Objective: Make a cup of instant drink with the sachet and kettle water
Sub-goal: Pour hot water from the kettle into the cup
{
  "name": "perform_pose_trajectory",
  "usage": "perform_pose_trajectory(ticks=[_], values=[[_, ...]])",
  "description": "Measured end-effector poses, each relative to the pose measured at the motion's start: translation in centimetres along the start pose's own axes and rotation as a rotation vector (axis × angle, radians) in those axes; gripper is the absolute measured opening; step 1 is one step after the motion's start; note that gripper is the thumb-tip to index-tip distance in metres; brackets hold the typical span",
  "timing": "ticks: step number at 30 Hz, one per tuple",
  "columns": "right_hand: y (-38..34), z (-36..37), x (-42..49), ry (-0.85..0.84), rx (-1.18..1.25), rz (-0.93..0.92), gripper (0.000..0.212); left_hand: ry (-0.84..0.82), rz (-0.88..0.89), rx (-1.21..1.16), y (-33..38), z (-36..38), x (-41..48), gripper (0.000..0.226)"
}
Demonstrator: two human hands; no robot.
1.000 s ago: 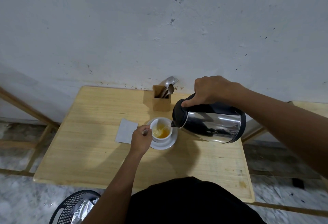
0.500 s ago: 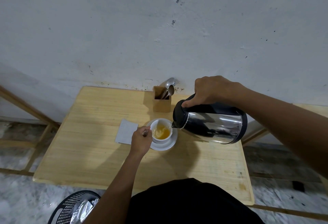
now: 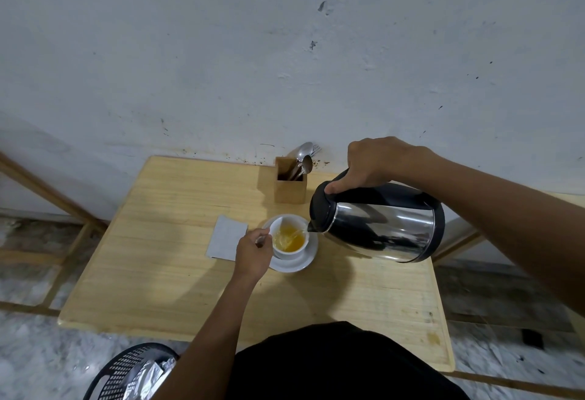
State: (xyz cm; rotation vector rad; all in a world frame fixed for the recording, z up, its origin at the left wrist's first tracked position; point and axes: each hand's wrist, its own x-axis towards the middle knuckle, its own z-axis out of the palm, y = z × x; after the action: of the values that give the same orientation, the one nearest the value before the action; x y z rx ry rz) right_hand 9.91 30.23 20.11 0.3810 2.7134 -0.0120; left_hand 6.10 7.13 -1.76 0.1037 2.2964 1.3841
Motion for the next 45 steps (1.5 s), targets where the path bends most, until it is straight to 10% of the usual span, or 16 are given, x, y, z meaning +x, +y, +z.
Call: perform_pose_trajectory(ticks=[45], values=[[2.1,-0.1,-0.8,0.037,0.094,0.077,0.070,-0.007,0.000,-0.008,-0.2,0.0,0.1,0.023]])
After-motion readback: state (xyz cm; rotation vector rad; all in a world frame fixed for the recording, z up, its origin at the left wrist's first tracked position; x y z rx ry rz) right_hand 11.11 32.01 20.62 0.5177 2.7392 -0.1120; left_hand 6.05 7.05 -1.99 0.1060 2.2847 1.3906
